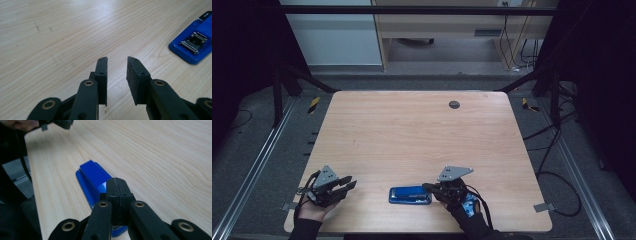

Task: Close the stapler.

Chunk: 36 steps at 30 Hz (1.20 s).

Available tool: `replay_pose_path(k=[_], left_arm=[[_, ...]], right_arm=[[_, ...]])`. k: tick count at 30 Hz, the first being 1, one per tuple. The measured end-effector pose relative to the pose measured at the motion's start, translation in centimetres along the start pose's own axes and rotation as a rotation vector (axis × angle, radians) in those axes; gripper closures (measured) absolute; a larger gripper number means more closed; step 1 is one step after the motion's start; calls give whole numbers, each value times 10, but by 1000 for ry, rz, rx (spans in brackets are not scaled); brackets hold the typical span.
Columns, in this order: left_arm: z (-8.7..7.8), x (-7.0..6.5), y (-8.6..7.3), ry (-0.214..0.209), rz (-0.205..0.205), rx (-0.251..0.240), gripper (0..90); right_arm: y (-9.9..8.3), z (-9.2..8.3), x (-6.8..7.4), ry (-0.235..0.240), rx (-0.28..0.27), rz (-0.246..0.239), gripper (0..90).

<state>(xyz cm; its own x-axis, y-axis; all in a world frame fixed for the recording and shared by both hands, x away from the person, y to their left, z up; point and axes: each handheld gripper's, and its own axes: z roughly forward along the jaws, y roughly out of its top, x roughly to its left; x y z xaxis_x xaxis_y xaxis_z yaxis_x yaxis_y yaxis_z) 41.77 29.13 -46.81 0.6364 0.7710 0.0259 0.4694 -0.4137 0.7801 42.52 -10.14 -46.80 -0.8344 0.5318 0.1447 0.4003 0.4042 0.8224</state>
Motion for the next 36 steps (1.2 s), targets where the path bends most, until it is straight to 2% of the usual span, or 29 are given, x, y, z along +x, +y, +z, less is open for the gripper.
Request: replay_pose_path(k=[4, 9, 12, 16, 17, 20, 26, 28, 29, 32, 34, 36], left_arm=[[0, 0, 0, 0, 0, 1, 701], [1, -1, 0, 0, 1, 2, 699], [1, 0, 0, 0, 0, 2, 699], [1, -1, 0, 1, 0, 2, 699], [1, 0, 0, 1, 0, 1, 699], [0, 0, 0, 1, 0, 1, 698], [1, 1, 0, 2, -1, 1, 687], [1, 1, 0, 5, -3, -1, 672], [1, 1, 0, 6, -4, -1, 664], [1, 2, -1, 7, -5, -5, 641], [2, 2, -2, 13, -9, -9, 604], [2, 4, -2, 21, -16, -13, 577]], right_arm=[[-3, 0, 0, -4, -7, -6, 900], [-5, 0, -1, 13, -16, -2, 900], [-4, 1, 2, -7, -18, -34, 900], [-3, 2, 3, 0, -10, -36, 900], [-4, 3, 3, -7, 10, -37, 900], [-4, 3, 3, -12, -1, -41, 900], [-5, 3, -1, 4, -6, -9, 900], [-5, 2, -1, -3, -32, -12, 840], [-4, 0, -1, 0, -61, -12, 822], [-1, -3, -2, -48, -56, -12, 760], [0, -6, -6, -57, -76, 9, 729], [0, -10, -8, -79, -92, 13, 656]])
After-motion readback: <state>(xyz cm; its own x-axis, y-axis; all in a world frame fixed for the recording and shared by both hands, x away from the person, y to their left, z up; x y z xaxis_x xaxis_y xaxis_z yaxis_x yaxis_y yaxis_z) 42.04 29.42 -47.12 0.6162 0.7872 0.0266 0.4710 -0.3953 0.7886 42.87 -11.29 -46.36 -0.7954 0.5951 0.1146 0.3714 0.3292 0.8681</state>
